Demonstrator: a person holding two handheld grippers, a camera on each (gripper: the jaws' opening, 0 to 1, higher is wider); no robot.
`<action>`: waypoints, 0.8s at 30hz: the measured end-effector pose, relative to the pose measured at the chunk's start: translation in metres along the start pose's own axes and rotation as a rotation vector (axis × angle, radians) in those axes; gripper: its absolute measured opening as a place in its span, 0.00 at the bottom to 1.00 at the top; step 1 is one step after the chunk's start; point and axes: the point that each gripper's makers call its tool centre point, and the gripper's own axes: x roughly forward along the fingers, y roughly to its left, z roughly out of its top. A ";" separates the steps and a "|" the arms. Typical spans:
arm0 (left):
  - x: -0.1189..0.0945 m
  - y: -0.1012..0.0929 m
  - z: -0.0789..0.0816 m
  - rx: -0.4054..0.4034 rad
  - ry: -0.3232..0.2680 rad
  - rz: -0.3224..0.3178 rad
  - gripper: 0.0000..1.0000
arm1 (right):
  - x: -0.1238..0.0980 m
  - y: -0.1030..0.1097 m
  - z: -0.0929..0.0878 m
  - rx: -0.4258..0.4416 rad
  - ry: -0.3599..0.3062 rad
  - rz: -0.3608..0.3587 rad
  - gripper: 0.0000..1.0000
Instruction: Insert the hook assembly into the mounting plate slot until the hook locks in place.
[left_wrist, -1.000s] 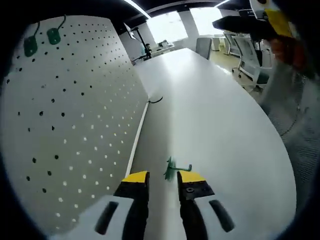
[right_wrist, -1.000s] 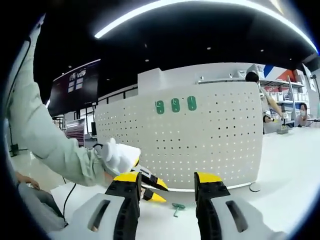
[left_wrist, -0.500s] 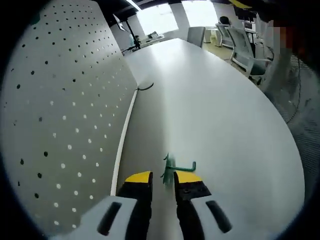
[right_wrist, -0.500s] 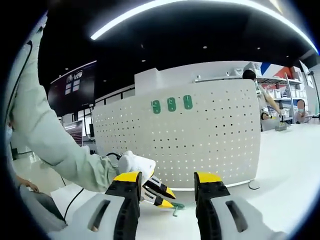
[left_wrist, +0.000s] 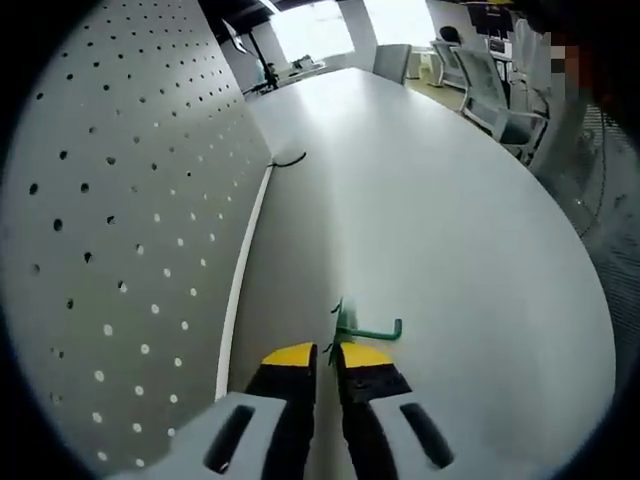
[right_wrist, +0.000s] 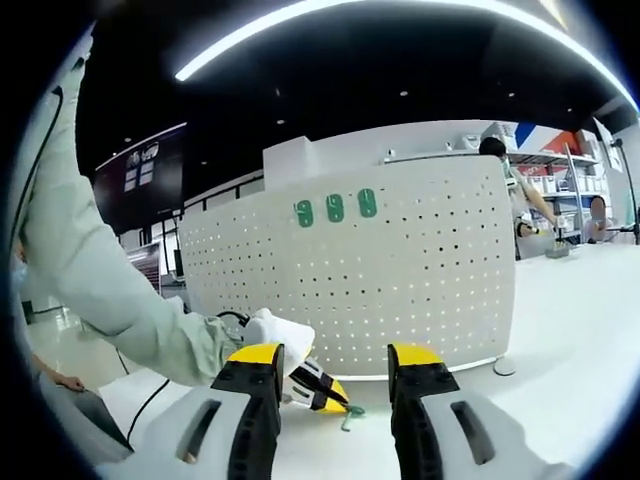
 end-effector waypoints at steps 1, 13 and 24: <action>0.001 -0.001 -0.001 0.004 0.002 -0.001 0.06 | 0.000 0.000 0.000 0.001 0.000 -0.001 0.40; -0.001 -0.004 0.010 -0.029 -0.036 0.017 0.03 | -0.001 -0.003 0.000 0.000 -0.001 -0.013 0.39; -0.031 0.019 0.034 -0.168 -0.175 0.142 0.03 | 0.000 -0.004 -0.002 0.000 0.008 -0.017 0.39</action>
